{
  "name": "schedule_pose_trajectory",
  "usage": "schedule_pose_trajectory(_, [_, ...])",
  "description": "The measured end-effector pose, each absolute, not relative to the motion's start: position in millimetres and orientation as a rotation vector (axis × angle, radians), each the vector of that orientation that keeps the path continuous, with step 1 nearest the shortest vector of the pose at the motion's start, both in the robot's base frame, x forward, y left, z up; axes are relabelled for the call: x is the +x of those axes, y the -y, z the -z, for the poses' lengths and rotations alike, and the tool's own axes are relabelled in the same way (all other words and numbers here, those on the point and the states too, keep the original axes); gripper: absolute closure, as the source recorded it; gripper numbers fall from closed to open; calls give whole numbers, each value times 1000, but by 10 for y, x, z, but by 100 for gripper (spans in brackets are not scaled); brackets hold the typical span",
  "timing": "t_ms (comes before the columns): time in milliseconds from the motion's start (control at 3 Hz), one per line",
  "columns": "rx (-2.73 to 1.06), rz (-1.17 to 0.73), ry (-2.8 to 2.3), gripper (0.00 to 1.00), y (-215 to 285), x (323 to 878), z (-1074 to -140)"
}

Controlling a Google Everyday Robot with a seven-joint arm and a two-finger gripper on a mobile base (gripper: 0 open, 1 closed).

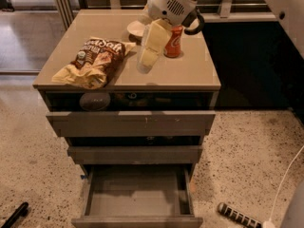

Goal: Place brown chip bag into bottom drawer

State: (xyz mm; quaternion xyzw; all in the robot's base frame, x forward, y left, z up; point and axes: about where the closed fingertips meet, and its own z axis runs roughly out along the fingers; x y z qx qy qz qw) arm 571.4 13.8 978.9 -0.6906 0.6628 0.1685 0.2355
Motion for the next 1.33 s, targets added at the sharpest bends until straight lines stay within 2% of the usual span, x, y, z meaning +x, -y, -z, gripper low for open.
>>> schedule_pose_trajectory(333, [-2019,-479,-1712,0,-746,5575,-9776])
schedule_pose_trajectory(667, [-2109,-488,-1642,0,-1127,5429,-9725])
schedule_pose_trajectory(1000, [-2113,-490,-1637,0,-1156,5425,-9723])
schedule_pose_trajectory(1333, [-2066,-592,-1627,0,-1122,5439,-9658])
